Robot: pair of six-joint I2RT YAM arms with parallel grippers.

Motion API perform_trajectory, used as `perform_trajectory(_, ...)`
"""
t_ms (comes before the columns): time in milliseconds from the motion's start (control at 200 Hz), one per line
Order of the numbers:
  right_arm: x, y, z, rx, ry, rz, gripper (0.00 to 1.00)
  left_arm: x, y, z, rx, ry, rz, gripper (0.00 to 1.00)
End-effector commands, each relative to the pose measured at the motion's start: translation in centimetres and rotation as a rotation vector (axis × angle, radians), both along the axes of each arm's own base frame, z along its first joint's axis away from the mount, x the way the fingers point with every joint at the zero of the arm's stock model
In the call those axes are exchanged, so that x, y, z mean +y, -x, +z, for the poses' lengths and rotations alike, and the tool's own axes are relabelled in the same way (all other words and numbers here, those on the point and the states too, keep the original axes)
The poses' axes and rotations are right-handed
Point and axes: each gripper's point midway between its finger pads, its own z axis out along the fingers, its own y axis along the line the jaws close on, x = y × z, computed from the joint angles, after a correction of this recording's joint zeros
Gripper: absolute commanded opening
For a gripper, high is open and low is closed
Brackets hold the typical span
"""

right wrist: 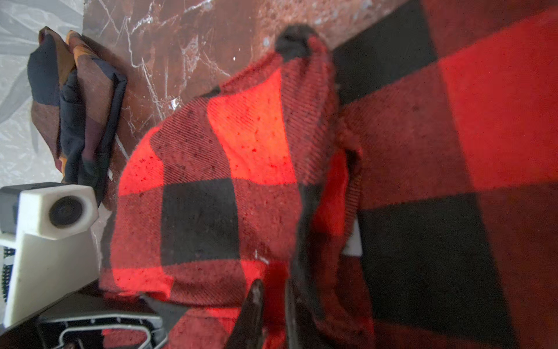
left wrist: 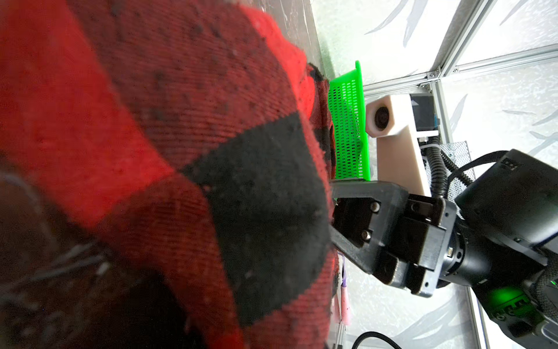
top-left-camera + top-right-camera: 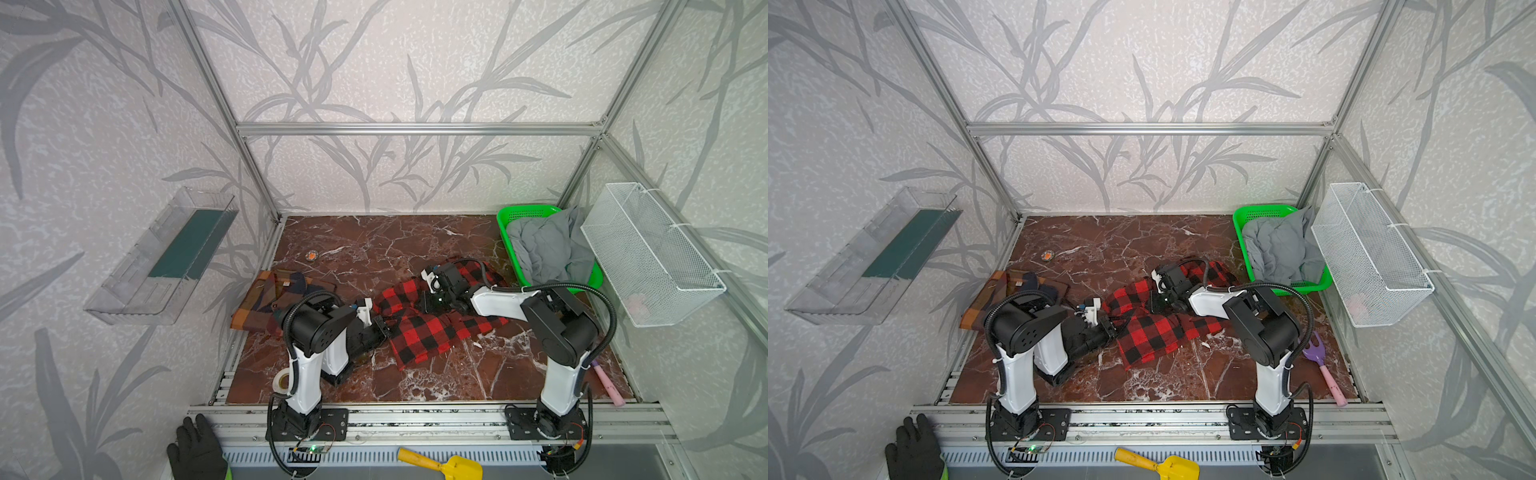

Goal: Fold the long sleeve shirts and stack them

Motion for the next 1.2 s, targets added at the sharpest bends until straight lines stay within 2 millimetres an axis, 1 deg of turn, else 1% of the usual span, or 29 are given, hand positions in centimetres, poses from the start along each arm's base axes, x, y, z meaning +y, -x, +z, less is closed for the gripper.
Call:
perform_trajectory(0,-1.5,0.7,2.5,-0.022,0.045,-0.008,0.20,3.4,4.7,-8.5,0.308,-0.190,0.012,0.00)
perform_trajectory(60,-2.2,0.4,4.3,-0.056,0.054,-0.021,0.22,3.8,4.8,-8.5,0.316,-0.189,0.021,0.00)
perform_trajectory(80,-2.6,0.3,4.3,-0.056,0.067,-0.027,0.23,4.0,4.8,-8.5,0.319,-0.188,0.025,0.00)
perform_trajectory(90,-2.7,0.2,5.2,-0.073,0.061,-0.030,0.23,4.0,4.9,-8.5,0.320,-0.187,0.027,0.00)
perform_trajectory(120,-3.3,0.0,6.0,-0.091,0.066,-0.042,0.24,4.2,4.9,-8.4,0.326,-0.183,0.033,0.00)
perform_trajectory(200,-4.6,-0.5,7.3,-0.114,0.074,-0.064,0.26,4.7,5.2,-8.7,0.351,-0.180,0.045,0.00)
perform_trajectory(315,-7.0,-1.1,7.9,-0.108,0.079,-0.112,0.27,5.0,5.7,-9.1,0.379,-0.188,0.045,0.00)
perform_trajectory(455,-9.6,-1.5,8.3,-0.109,0.080,-0.167,0.27,5.4,5.9,-8.8,0.378,-0.188,0.058,0.00)
perform_trajectory(520,-10.2,-1.5,8.7,-0.120,0.084,-0.175,0.27,5.4,6.0,-8.9,0.382,-0.199,0.053,0.00)
perform_trajectory(650,-9.9,-1.4,10.0,-0.152,0.068,-0.150,0.27,5.0,5.8,-8.6,0.370,-0.216,0.036,0.00)
perform_trajectory(760,-10.0,-1.4,10.8,-0.168,0.077,-0.140,0.27,4.5,5.1,-7.6,0.346,-0.232,0.014,0.00)
perform_trajectory(850,-10.3,-1.4,11.3,-0.182,0.092,-0.140,0.27,4.4,5.0,-7.0,0.345,-0.304,-0.011,0.00)
perform_trajectory(880,-10.5,-1.4,11.4,-0.186,0.101,-0.143,0.27,4.5,4.8,-6.5,0.337,-0.335,-0.017,0.00)
perform_trajectory(935,-10.8,-1.4,11.5,-0.196,0.116,-0.147,0.27,5.0,4.8,-5.8,0.345,-0.424,-0.028,0.00)
perform_trajectory(1060,-11.4,-1.4,11.4,-0.206,0.143,-0.160,0.27,6.5,4.3,-2.8,0.317,-0.596,-0.038,0.00)
perform_trajectory(1120,-11.6,-1.5,11.2,-0.209,0.151,-0.168,0.27,7.2,4.3,-1.7,0.318,-0.657,-0.040,0.00)
perform_trajectory(1195,-11.8,-1.4,10.7,-0.200,0.162,-0.172,0.26,8.0,4.4,-0.8,0.330,-0.719,-0.041,0.00)
